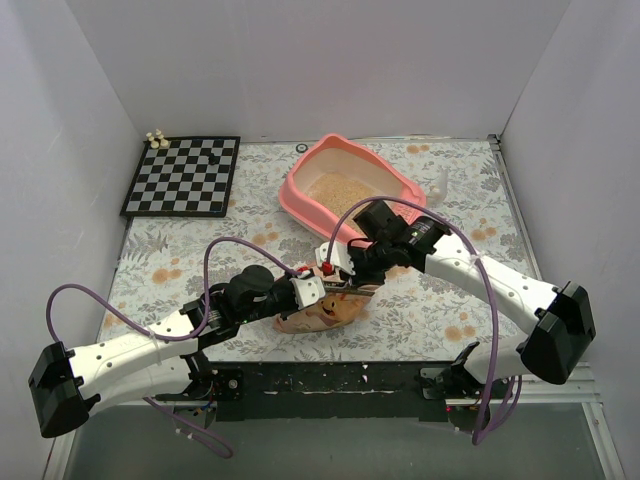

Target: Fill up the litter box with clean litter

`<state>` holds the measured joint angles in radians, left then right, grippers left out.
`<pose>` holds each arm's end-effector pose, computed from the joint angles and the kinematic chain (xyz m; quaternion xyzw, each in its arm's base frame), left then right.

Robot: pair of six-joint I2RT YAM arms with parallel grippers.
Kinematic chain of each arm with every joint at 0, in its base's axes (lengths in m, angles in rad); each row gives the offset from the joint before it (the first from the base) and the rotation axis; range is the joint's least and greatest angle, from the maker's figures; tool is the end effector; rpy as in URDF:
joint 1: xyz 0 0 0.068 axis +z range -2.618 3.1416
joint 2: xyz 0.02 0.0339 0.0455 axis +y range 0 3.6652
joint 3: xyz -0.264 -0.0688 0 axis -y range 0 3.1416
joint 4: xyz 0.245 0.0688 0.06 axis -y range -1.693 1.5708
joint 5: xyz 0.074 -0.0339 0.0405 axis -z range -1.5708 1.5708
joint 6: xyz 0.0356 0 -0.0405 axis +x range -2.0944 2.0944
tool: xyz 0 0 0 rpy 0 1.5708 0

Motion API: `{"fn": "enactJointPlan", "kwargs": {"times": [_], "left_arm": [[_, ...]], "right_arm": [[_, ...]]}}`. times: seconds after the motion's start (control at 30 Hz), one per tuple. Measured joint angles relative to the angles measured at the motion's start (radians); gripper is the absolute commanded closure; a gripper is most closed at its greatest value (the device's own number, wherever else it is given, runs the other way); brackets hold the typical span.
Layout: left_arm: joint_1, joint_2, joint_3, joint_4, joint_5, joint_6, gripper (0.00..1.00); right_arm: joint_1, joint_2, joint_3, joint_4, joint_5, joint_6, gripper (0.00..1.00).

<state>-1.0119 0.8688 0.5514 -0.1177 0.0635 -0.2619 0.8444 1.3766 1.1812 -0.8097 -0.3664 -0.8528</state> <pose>0.1043 -0.1711 0.2495 0.3245 0.7778 -0.3412 0.4162 0.1755 0.2167 0.2933 -0.7421 0.5860 0.1738 0.2752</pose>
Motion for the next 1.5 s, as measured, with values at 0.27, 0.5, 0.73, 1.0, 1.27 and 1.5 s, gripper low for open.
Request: {"fn": "enactJointPlan", "kwargs": {"times": [0.27, 0.5, 0.73, 1.0, 1.27, 1.5], "left_arm": [[0.000, 0.005, 0.000, 0.006, -0.013, 0.000, 0.77], [0.000, 0.021, 0.000, 0.018, -0.029, 0.000, 0.77], [0.000, 0.021, -0.002, 0.022, -0.031, 0.000, 0.76], [0.000, 0.018, -0.004, 0.022, -0.031, 0.000, 0.72], [0.000, -0.034, -0.018, 0.021, -0.032, -0.008, 0.45], [0.000, -0.042, 0.107, -0.045, -0.125, -0.128, 0.02]], "right_arm": [[0.020, 0.006, -0.002, 0.016, 0.072, 0.035, 0.99], [0.027, 0.006, -0.002, 0.024, 0.083, 0.066, 0.80], [0.027, -0.001, -0.002, 0.034, 0.090, 0.088, 0.11], [0.027, -0.092, -0.008, 0.079, 0.135, 0.122, 0.06], [0.029, -0.278, 0.003, 0.175, 0.272, 0.306, 0.04], [0.027, -0.275, 0.145, 0.211, 0.450, 0.616, 0.03]]}}
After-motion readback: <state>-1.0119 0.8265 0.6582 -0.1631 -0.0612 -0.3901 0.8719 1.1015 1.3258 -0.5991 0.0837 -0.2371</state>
